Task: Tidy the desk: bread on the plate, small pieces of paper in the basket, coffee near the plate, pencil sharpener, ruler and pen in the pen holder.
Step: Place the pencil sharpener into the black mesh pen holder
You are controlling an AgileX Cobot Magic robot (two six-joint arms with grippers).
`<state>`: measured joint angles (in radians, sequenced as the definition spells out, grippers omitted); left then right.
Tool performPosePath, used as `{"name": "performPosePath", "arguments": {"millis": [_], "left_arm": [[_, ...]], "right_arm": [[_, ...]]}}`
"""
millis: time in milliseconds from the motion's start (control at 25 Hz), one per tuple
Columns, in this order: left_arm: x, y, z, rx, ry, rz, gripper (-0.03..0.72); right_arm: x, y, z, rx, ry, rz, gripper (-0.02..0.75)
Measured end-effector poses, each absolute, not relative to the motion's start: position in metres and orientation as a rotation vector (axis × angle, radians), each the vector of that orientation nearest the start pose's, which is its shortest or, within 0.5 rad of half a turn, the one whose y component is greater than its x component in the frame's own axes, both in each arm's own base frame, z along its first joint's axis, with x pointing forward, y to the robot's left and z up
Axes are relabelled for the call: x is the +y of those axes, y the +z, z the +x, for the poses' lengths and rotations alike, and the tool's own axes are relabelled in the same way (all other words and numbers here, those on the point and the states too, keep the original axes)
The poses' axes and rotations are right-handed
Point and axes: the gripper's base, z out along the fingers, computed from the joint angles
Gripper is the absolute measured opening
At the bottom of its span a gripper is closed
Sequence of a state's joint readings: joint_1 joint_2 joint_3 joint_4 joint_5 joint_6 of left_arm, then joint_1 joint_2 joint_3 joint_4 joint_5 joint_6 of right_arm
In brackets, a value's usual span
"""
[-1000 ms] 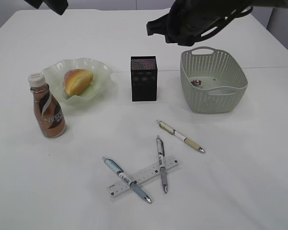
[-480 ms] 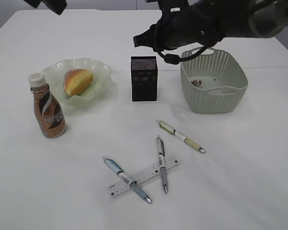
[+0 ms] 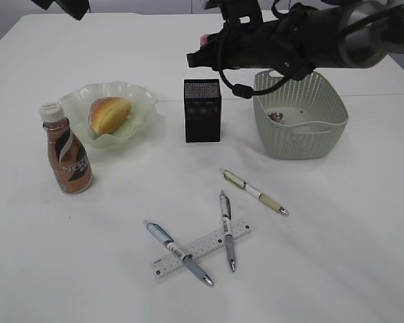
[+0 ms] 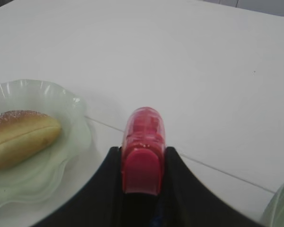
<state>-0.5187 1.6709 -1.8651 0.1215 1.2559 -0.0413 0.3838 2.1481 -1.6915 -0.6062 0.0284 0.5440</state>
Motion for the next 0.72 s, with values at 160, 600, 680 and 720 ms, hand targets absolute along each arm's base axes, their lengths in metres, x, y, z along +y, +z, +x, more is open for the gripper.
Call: {"name": "performPosePath", "arguments": {"millis": [160,600,680,720], "left_arm": [[-0.166,0.416,0.311,2.462,-0.06,0.602,0.361],[-0.165,0.416,0.311,2.462,-0.058,0.602,0.361],[-0.165,0.416,0.311,2.461,-0.053,0.602,0.361],[-0.165,0.416,0.311,2.461,-0.053,0.602,0.361]], "right_arm": [[0.184,0.228,0.489,1.906,0.198,-0.397,0.166],[0.187,0.199,0.5,1.941,0.292,-0.307,0.165],[0.187,0.195,0.5,1.949,0.299,-0.3,0.165],[0.187,0.193,0.501,1.952,0.3,-0.299,0.165]]}}
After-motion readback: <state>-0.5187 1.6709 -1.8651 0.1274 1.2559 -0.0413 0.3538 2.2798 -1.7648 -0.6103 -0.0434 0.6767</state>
